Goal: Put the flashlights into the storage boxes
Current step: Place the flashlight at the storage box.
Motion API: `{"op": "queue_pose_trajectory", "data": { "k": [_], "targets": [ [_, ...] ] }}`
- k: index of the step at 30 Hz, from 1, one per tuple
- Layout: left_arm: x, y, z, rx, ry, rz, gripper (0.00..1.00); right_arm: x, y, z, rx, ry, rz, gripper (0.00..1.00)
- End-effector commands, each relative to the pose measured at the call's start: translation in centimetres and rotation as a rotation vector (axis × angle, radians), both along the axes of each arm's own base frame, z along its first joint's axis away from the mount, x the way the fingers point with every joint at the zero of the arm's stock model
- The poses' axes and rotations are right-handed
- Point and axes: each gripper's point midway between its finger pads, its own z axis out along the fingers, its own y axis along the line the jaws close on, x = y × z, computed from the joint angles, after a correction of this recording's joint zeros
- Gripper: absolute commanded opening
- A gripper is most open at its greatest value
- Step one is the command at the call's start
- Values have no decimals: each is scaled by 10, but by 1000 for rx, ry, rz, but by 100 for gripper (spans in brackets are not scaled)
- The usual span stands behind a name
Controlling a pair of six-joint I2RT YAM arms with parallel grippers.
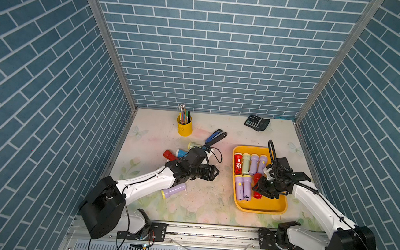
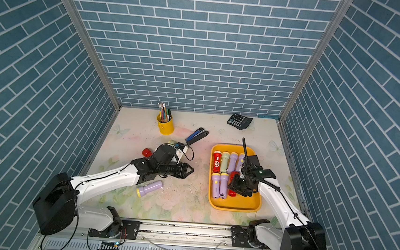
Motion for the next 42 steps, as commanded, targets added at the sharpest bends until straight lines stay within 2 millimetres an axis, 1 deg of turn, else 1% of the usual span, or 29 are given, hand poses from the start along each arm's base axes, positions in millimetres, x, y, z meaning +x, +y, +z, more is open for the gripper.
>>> {"op": "queue_pose_trajectory", "data": {
  "k": [1,9,20,27,33,38,42],
  "targets": [
    [2,-1,7,-3,-35,-5,59,-2,-4,-5,-26,39,5,25],
    [2,-2,2,-5,-30,-4,59,3,-4,-13,-54,69,42,27],
    [2,-2,-2,-2,-24,-4,59,13,-7,-20,-90,57,73,33],
    [2,-1,-3,4,-23,-2,59,19,-4,-18,-82,33,79,47],
    [2,-2,-3,3,-24,-2,59,21,-7,-13,-97,19,76,58],
    [2,-2,-2,1,-25,-2,59,30,-9,-8,-91,-13,53,65],
    [2,-2,-2,1,-26,-2,59,39,-6,-3,-60,-39,40,66]
  ]
}}
